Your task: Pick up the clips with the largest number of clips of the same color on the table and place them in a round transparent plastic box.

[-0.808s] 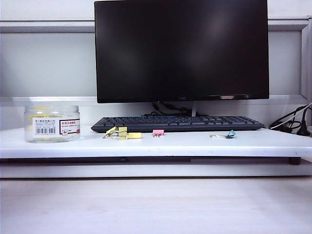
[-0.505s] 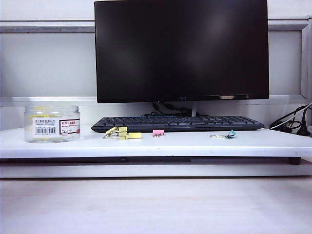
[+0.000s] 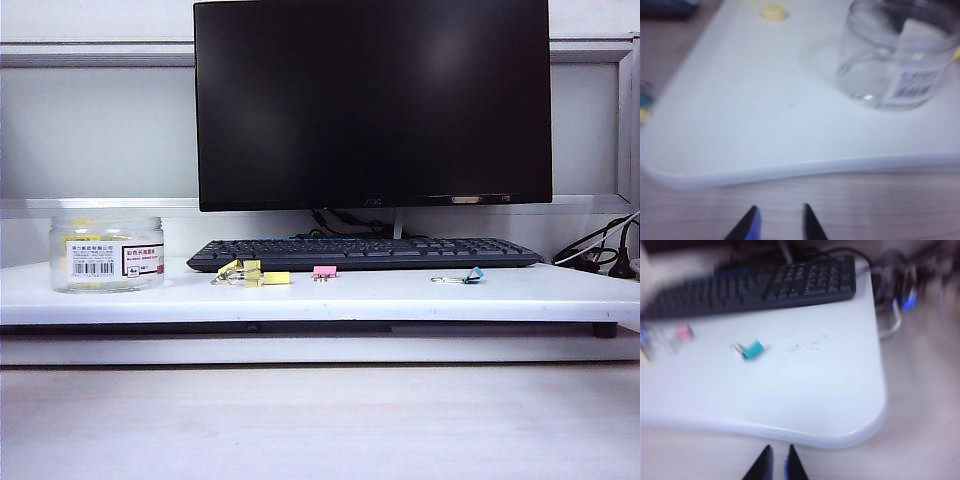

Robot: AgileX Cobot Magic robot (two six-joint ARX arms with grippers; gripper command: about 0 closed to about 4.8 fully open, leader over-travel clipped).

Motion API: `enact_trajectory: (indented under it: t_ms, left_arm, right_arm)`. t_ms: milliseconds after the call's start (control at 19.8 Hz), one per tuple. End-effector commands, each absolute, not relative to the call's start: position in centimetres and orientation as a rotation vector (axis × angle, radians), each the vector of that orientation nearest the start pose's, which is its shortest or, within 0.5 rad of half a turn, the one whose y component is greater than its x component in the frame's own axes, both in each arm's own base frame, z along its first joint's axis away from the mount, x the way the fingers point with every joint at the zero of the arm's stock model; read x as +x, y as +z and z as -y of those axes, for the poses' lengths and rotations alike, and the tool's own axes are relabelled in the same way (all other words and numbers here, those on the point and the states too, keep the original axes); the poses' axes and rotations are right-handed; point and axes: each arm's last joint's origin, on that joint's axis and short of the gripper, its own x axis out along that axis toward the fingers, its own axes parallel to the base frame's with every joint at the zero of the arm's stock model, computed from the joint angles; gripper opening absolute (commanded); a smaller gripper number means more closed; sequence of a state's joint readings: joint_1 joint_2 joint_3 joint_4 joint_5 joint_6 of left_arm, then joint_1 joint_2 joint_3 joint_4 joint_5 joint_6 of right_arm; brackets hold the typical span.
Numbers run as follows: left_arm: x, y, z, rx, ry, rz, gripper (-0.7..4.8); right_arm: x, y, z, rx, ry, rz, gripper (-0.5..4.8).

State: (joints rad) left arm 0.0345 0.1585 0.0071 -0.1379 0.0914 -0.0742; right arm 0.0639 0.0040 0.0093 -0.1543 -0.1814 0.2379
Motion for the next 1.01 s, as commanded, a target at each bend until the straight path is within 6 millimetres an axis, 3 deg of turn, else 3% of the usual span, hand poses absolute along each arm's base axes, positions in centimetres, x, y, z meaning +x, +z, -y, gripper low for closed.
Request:
enact_trajectory:
  t_ms: [51, 202, 303, 404, 455, 556, 808, 1010]
  left_arm:
    - [10.3, 14.1, 0.2, -0.337, -0.109, -0.294, 1.2]
    - [10.3, 14.4, 0.4, -0.449, -0.189, -0.296, 1.21]
    - [10.3, 15.1, 0.9, -0.47, -0.345, -0.266, 1.22]
    - [10.3, 16.1, 1.1, -0.454, -0.436, -0.223, 1.47]
    - [10.2, 17.3, 1.1, -0.426, -0.458, -0.19, 1.91]
    - [10.0, 19.0, 1.3, -0.378, -0.485, -0.137, 2.84]
    - [9.9, 23.9, 2.3, -0.355, -0.602, -0.084, 2.87]
    - [11.6, 26.7, 4.7, -0.304, -0.77, -0.169, 2.86]
  right_arm:
    - [9.6, 16.1, -1.2, 0.516, 0.232, -0.121, 0.45]
    - [9.5, 17.4, -1.5, 0.561, 0.376, -0.022, 0.45]
    - [9.3, 18.2, -1.7, 0.569, 0.459, 0.023, 0.57]
    - [9.2, 18.7, -1.7, 0.564, 0.48, 0.036, 1.23]
    - [9.1, 18.8, -1.7, 0.564, 0.484, 0.038, 1.63]
    - [9.1, 18.7, -1.7, 0.563, 0.494, 0.031, 1.63]
    - [9.2, 18.3, -1.8, 0.572, 0.521, -0.026, 1.63]
    - [9.2, 18.2, -1.8, 0.572, 0.516, -0.039, 1.63]
